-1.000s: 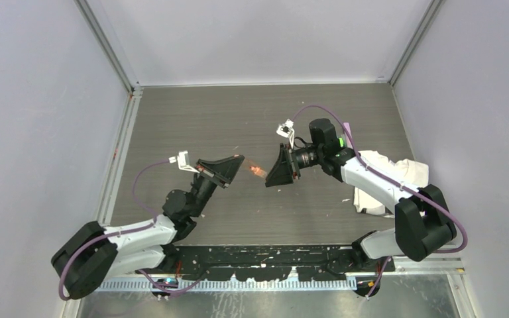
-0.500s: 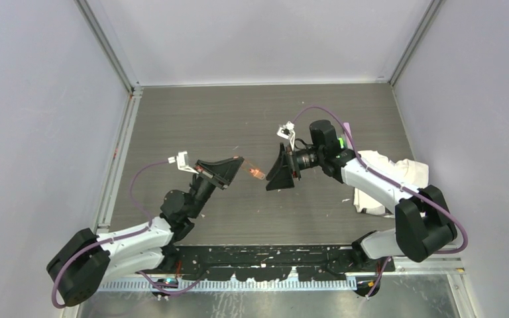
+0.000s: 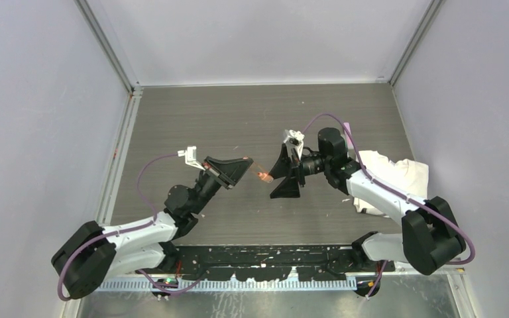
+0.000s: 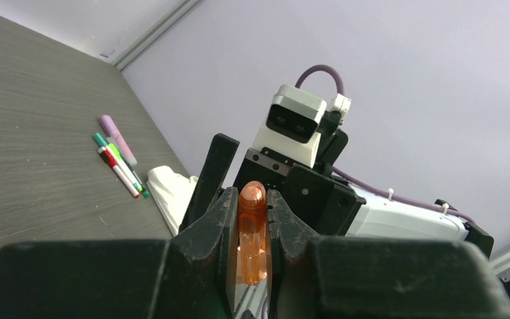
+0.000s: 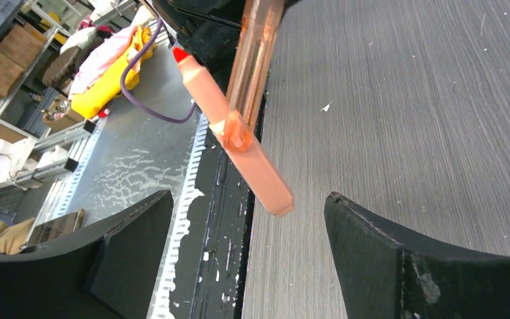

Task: Insert the pens into the pen caps
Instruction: Press the pen cap onto the pen.

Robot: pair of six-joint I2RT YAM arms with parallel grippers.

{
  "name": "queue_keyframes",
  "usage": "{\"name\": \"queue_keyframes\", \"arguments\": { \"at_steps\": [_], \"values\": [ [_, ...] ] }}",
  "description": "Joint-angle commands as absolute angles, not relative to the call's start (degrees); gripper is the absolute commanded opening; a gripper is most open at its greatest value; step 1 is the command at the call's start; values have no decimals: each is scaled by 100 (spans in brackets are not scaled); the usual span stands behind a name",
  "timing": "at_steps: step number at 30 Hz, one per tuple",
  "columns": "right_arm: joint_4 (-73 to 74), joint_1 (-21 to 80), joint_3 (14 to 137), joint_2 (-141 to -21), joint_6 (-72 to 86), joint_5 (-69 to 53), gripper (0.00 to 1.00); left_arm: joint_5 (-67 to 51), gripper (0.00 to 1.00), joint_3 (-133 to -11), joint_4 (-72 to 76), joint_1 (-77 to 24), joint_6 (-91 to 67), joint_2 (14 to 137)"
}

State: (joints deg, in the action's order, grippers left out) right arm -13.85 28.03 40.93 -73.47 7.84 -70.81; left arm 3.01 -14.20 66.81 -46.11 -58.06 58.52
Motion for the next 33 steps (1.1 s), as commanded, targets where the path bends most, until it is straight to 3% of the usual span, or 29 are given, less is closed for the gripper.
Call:
{"name": "queue_keyframes", "arguments": {
  "at_steps": [1,7,12,25,33],
  "values": [
    [-2429,2821,3953,-7075,1178,-7332,89,27,1,-1650,7212,-4588,-5985,6120],
    [-3026,2837,3846,-6982,1663,-7391,83,26,1,-1679,7595,-4588,-6076,6497],
    [-2967,2839,3905,-7053,1692,-7446,68,118,1,-1666,7664,-4588,-6062,6529],
    [-2598,2842,4033,-7082,1601,-7285,46,437,1,-1459,7367,-4579,-5947,6048],
    [-2518,2836,4085,-7036,1675,-7186,45,457,1,-1441,7266,-4579,-5896,6003]
  ]
}}
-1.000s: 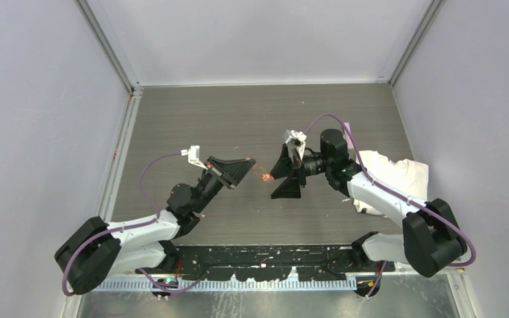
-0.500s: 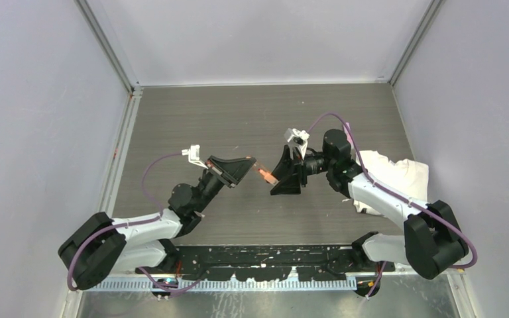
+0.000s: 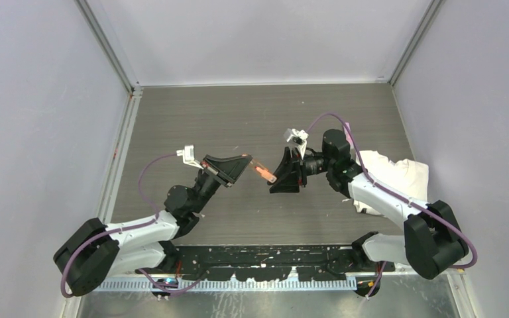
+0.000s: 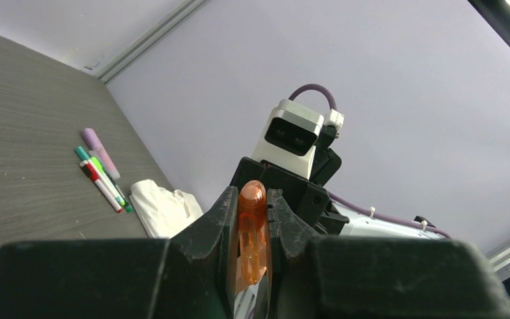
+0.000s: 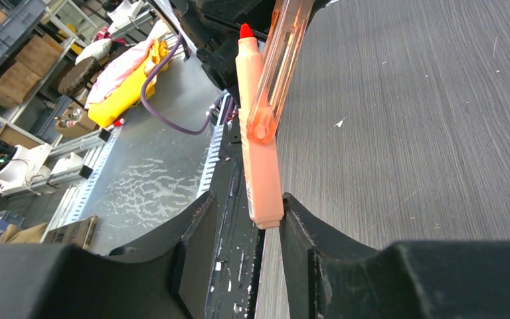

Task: Insert the pens into the pen caps
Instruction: Press the pen cap onto the pen.

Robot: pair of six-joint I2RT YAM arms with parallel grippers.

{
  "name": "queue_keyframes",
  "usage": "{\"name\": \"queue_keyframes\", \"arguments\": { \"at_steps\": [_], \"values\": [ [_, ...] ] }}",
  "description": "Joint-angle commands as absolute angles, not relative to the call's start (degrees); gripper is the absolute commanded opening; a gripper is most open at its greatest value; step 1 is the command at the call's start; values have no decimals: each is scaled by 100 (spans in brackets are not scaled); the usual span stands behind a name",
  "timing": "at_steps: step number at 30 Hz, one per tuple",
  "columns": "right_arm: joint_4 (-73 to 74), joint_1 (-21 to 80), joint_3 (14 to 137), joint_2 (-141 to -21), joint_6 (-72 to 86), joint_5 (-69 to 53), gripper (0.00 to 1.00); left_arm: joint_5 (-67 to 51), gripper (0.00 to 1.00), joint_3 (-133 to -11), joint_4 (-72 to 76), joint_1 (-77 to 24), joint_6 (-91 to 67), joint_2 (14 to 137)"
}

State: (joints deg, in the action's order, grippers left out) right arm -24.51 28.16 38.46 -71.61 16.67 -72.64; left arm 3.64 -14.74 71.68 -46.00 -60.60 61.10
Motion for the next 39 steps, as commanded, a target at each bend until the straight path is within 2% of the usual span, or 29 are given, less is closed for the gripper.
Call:
{"name": "queue_keyframes", "arguments": {
  "at_steps": [1,13,29,39],
  "values": [
    [-2522,2837,4094,-7034,1689,-7179,45,457,1,-1437,7267,-4579,-5895,6003],
    [-2529,2773,4122,-6926,1813,-7041,46,483,1,-1450,7044,-4548,-5819,5879],
    [-2531,2770,4144,-7034,2038,-6888,16,508,1,-1490,6605,-4544,-5454,5690],
    [-2531,2771,4221,-7184,2417,-6683,10,216,1,-1574,6731,-4544,-5278,5941]
  ]
}}
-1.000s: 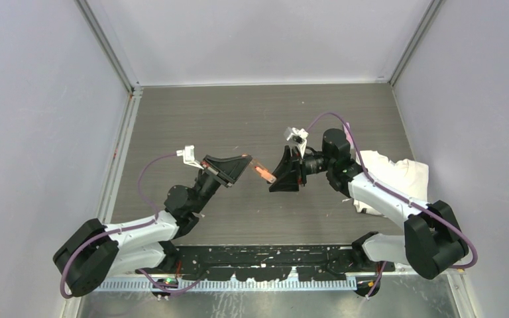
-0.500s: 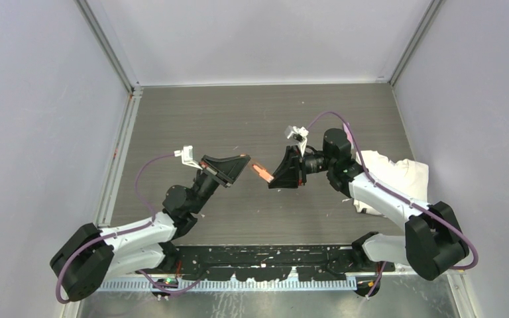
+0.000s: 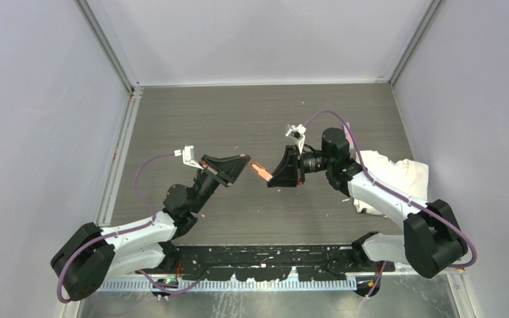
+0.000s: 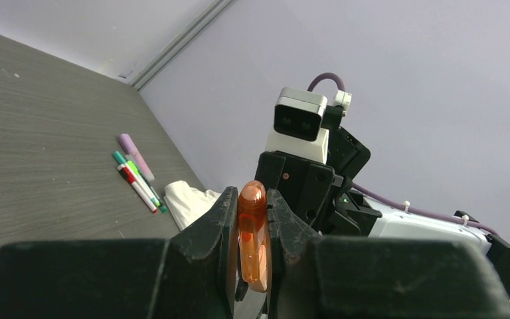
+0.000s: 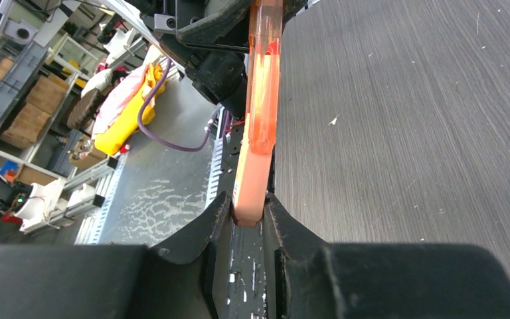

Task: Insert the pens into the pen caps
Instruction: Press the pen cap onto the pen.

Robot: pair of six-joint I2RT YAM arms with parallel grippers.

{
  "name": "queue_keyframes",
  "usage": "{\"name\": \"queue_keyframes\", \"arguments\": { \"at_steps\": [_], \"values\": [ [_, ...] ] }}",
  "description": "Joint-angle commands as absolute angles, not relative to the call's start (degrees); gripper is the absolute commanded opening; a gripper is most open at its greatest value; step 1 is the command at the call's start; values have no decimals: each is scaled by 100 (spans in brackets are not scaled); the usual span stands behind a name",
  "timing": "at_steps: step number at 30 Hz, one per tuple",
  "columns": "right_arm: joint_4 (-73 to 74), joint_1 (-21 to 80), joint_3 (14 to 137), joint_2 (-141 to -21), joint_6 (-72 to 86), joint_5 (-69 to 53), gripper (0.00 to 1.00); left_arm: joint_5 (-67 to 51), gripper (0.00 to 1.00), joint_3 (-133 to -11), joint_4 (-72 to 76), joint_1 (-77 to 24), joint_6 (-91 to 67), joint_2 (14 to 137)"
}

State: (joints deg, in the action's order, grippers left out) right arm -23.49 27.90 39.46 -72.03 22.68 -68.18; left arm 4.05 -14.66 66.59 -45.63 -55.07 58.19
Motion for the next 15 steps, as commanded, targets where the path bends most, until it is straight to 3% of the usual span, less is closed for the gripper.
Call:
{"name": "queue_keyframes", "arguments": {
  "at_steps": [1,15],
  "values": [
    [-2531,2771,4218,-7189,2418,-6671,10,193,1,-1578,6763,-4544,-5288,5968],
    [-2970,2768,4057,-7146,2525,-6662,10,26,1,-1588,7827,-4544,-5866,6739]
  ]
}}
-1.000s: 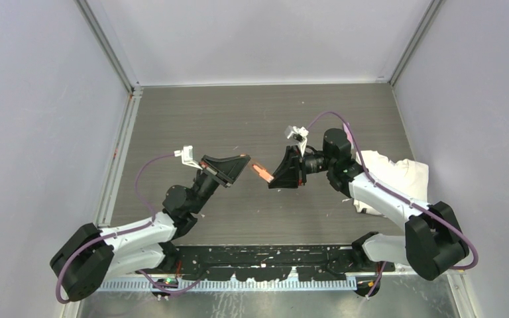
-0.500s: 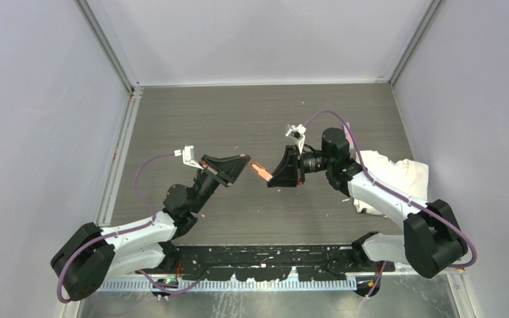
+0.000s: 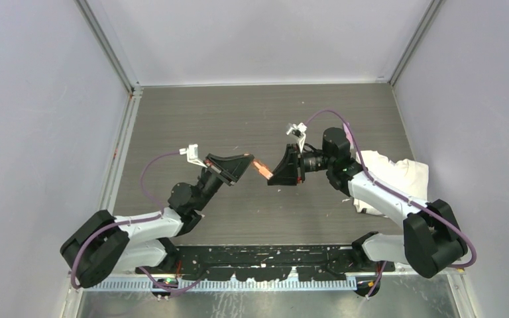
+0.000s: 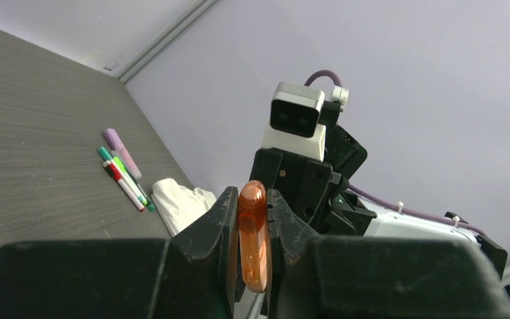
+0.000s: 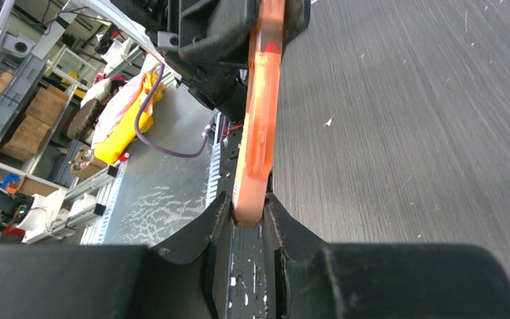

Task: Insert the pens into the pen caps
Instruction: Press the pen cap onto the pen.

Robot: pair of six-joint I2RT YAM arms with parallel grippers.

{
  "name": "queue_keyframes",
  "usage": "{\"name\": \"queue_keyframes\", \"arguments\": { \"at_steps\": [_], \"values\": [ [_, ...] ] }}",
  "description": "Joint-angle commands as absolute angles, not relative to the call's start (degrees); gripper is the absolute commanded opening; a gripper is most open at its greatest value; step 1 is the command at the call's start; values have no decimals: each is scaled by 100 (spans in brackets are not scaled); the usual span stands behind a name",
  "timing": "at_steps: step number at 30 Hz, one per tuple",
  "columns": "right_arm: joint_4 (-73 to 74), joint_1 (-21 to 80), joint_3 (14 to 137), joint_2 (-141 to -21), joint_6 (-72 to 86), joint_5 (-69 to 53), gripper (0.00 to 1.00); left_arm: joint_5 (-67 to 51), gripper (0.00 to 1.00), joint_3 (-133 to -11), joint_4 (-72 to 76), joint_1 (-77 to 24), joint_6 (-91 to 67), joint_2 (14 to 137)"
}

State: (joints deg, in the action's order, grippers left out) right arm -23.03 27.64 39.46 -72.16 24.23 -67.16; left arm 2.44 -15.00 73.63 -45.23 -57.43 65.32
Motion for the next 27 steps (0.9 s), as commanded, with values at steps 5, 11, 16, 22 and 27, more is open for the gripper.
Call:
{"name": "queue_keyframes", "arguments": {
  "at_steps": [5,11,16,22,27],
  "values": [
    [-2997,2767,4052,-7121,2590,-6547,10,-268,1,-1654,7783,-4544,-5898,6808],
    [-3054,2745,4060,-7158,2814,-6368,10,-609,1,-1784,7776,-4584,-5917,7092],
    [-3164,2692,4048,-7231,3052,-6237,10,-884,1,-2015,7982,-4745,-5861,7530],
    [-3363,2523,3979,-7215,3335,-6027,5,-952,1,-2176,8195,-4869,-5857,7962],
    [-4193,2189,3589,-6850,3770,-5596,1,-1016,1,-2207,8172,-4940,-5855,8076]
  ]
}}
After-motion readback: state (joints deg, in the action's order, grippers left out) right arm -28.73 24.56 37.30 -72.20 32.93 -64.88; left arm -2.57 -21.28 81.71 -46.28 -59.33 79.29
